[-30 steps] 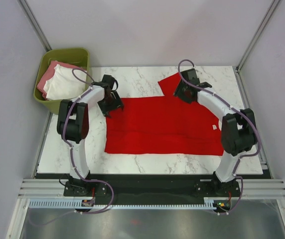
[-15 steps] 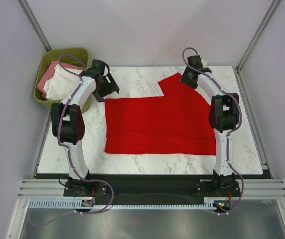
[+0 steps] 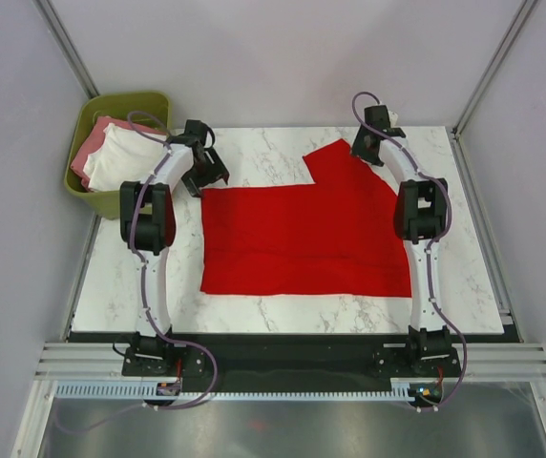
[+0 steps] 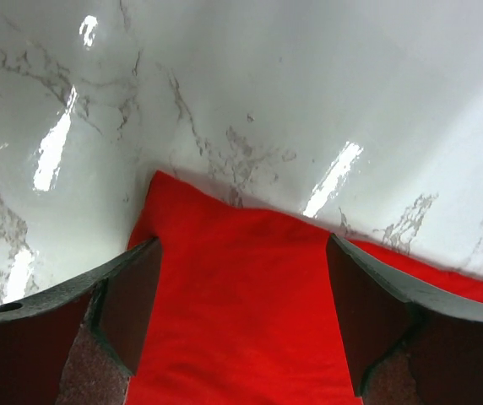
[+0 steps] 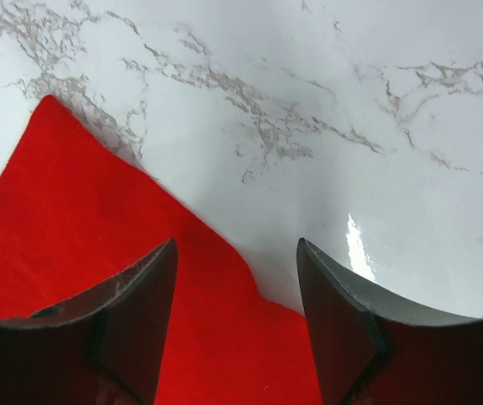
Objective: Fold and stack the t-shirts
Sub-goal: Fold the tshirt
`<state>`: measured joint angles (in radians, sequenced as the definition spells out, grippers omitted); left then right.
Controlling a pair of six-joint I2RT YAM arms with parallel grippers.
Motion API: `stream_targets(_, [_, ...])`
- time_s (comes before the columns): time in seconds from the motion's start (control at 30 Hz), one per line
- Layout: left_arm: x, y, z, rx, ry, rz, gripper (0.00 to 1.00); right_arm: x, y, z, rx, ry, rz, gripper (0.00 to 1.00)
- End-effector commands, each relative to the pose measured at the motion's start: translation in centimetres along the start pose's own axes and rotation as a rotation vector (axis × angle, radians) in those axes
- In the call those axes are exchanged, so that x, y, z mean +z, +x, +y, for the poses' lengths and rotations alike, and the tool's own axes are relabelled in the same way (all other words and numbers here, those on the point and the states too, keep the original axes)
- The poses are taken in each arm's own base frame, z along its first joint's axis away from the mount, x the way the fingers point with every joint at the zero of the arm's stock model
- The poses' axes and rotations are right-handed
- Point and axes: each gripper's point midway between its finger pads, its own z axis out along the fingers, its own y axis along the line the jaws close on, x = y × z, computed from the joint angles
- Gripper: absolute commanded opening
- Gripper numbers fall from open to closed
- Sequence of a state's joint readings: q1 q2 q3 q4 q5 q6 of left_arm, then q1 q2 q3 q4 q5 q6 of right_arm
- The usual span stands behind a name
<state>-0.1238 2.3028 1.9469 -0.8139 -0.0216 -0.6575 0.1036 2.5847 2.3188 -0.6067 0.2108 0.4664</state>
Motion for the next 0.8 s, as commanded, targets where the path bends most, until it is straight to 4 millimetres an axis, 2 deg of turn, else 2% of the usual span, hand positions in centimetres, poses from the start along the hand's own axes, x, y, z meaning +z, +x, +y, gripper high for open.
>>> stream_targets(0.0, [-0.1, -2.2, 0.0, 0.024, -0.003, -0.051, 0.85, 0.9, 2.0, 0.3, -0.072, 0.001, 0.05, 0.66])
stream_targets(0.2, [1.2, -1.5, 0.6, 0.022, -0.024, -0.024, 0.81, 1.3, 5.2, 1.1, -0.149, -0.012, 0.12, 0.56])
stream_targets(0.33, [1.9, -0.7, 1.1, 0.022, -0.038, 0.0, 0.77, 1.0, 6.1, 1.3, -0.168, -0.007, 0.137, 0.47])
stream_targets(0.37, [2.0, -0.5, 1.3, 0.022, -0.044, 0.003, 0.76, 1.0, 6.1, 1.3, -0.169, -0.007, 0.138, 0.41])
stream_targets(0.4, [2.2, -0.5, 1.4, 0.022, -0.047, 0.005, 0.75, 1.0, 6.1, 1.4, -0.168, -0.007, 0.135, 0.37])
stream_targets(0.43, [2.2, -0.5, 1.4, 0.025, -0.048, 0.004, 0.7, 1.0, 5.9, 1.3, -0.165, -0.004, 0.13, 0.28])
stream_targets(0.5, [2.2, -0.5, 1.5, 0.033, -0.052, 0.001, 0.65, 0.8, 5.2, 1.4, -0.154, -0.007, 0.114, 0.19])
stream_targets(0.63, [2.4, -0.9, 1.4, 0.042, -0.045, -0.003, 0.46, 0.6, 3.1, 1.3, -0.101, -0.015, 0.078, 0.0])
stream_targets(0.77, [2.4, -1.3, 1.0, 0.059, -0.025, -0.003, 0.35, 0.0, 0.8, 0.6, -0.027, -0.044, 0.047, 0.0])
